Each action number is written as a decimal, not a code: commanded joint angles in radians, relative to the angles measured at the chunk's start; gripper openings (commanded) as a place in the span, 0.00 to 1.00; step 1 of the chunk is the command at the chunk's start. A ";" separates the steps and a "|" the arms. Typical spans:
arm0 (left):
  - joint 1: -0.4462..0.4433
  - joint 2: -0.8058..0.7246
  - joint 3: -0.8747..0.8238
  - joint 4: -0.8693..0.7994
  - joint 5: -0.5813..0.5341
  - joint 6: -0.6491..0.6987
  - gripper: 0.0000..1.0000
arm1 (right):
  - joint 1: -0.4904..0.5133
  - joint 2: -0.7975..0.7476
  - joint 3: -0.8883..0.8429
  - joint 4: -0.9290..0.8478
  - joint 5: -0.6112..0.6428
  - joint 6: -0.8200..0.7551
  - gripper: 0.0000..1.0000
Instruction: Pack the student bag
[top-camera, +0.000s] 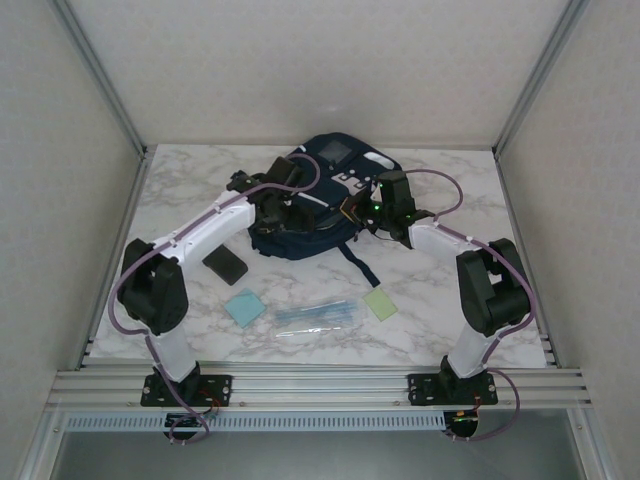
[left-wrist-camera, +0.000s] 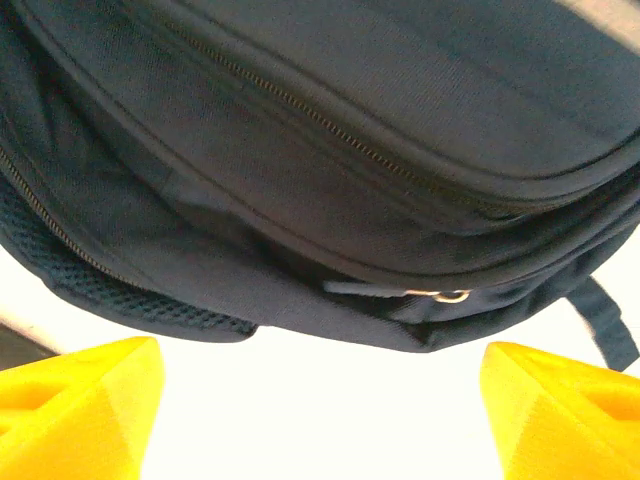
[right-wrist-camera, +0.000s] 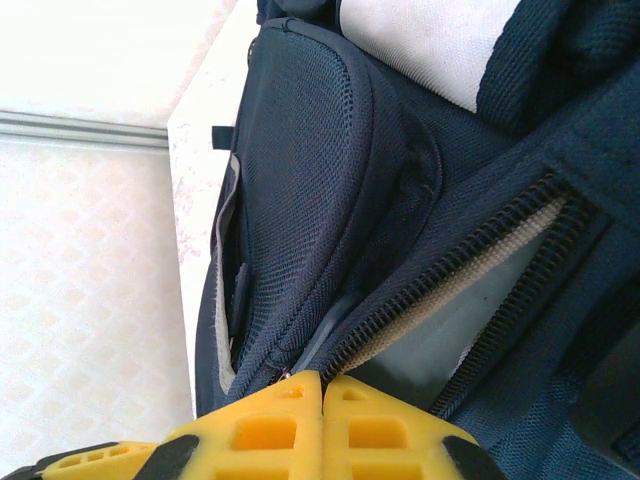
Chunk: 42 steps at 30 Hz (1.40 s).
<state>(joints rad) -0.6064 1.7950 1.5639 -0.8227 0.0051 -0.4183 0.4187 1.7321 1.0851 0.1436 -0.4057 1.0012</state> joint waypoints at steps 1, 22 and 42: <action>-0.006 0.031 0.019 0.012 0.078 0.057 0.75 | -0.009 -0.011 0.021 0.043 -0.014 -0.028 0.00; -0.026 0.194 0.064 0.157 0.061 0.316 0.67 | -0.011 -0.044 0.020 0.040 -0.028 -0.027 0.00; -0.032 0.081 0.049 0.006 0.028 0.372 0.00 | -0.069 -0.053 0.008 0.019 -0.034 -0.046 0.00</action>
<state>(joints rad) -0.6361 1.9358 1.6066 -0.7738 0.1204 -0.1005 0.3737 1.7279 1.0851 0.1287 -0.4370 0.9825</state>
